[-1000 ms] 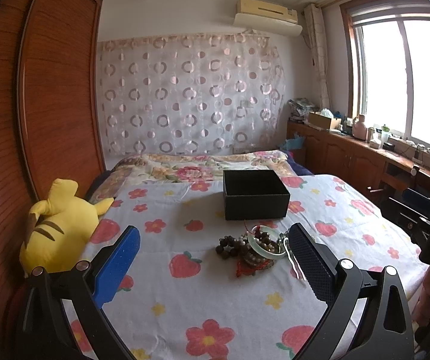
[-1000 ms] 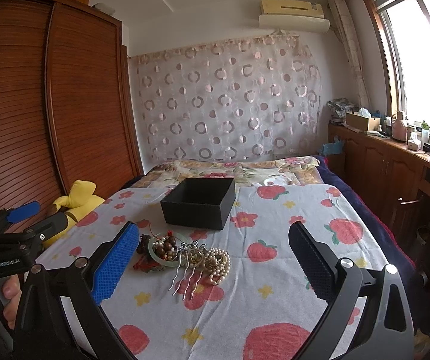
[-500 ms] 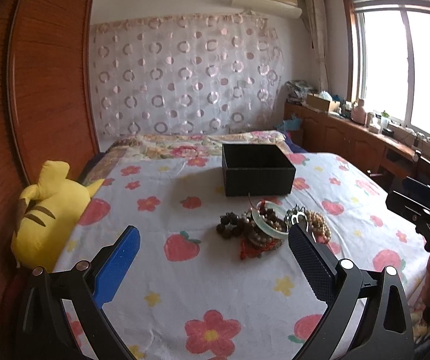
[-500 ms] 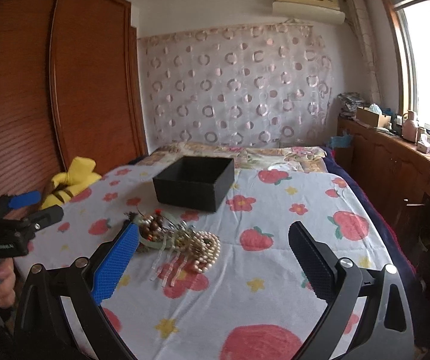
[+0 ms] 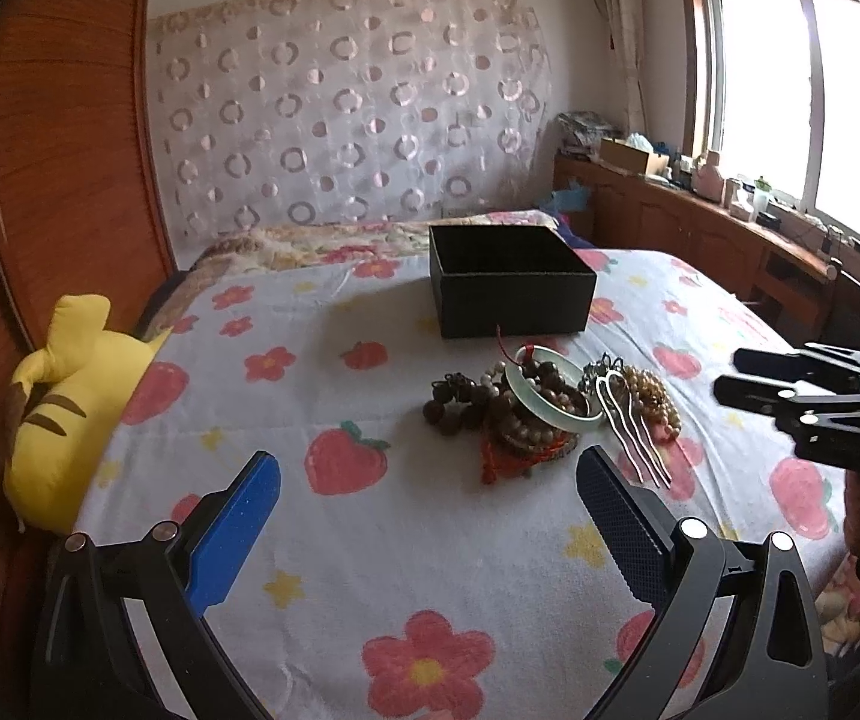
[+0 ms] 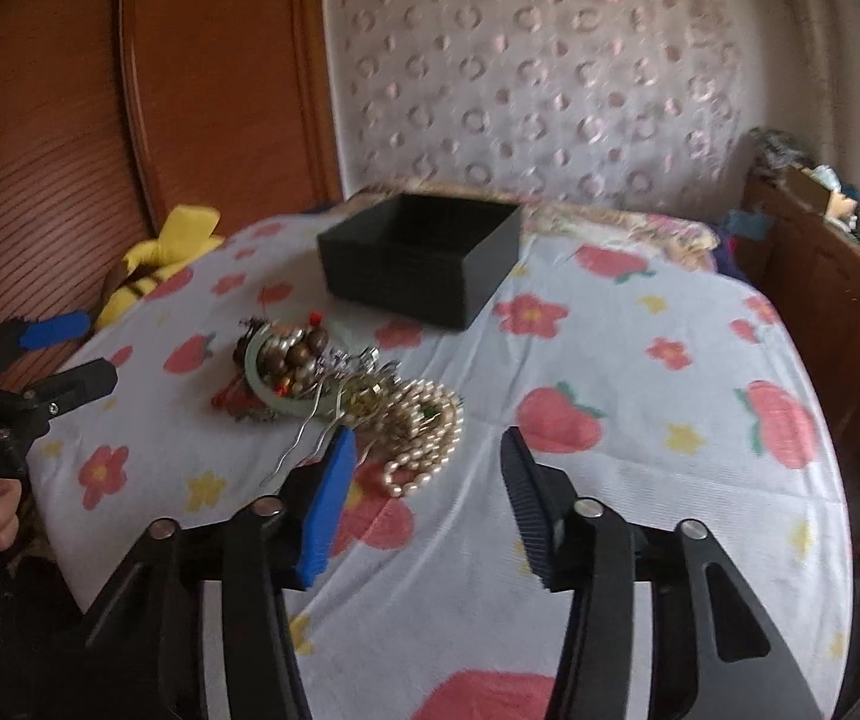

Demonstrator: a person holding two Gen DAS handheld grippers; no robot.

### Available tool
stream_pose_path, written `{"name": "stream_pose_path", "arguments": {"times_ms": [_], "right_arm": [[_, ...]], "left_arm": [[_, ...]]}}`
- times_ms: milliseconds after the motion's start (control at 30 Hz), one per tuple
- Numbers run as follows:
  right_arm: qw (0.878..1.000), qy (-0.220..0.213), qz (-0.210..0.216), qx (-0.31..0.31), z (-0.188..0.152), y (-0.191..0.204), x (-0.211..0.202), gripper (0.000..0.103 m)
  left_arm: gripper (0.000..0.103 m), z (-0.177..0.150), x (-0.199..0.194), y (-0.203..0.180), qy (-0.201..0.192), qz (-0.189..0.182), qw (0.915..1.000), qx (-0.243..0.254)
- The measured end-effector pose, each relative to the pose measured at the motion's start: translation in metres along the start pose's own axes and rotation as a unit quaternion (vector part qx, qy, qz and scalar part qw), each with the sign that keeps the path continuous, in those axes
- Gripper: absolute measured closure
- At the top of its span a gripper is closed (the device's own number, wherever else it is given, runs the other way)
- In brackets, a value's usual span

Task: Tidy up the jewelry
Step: 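Grasp the pearl necklace with the right gripper and lift it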

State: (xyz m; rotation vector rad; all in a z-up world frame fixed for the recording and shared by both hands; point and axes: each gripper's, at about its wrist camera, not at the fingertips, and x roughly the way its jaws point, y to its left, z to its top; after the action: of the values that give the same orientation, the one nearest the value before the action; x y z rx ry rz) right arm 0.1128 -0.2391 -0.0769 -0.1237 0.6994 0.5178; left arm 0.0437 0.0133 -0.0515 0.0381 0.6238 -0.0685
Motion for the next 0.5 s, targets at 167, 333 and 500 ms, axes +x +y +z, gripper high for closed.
{"name": "stream_pose_path", "arguments": {"times_ms": [167,333,500], "right_arm": [[0.998,0.054,0.014,-0.012,0.002,0.006,0.032,0.053],[0.996,0.09,0.009,-0.02,0.0,0.009,0.046,0.053],[0.995,0.096,-0.013,-0.036,0.001,0.009,0.048,0.068]], "left_arm": [[0.007,-0.001,0.007,-0.002,0.014,-0.005,0.9999,0.001],[0.007,-0.003,0.011,-0.001,0.024,-0.008,0.9997,-0.003],[0.007,-0.004,0.013,-0.003,0.027,-0.011,0.9996,-0.002]]}}
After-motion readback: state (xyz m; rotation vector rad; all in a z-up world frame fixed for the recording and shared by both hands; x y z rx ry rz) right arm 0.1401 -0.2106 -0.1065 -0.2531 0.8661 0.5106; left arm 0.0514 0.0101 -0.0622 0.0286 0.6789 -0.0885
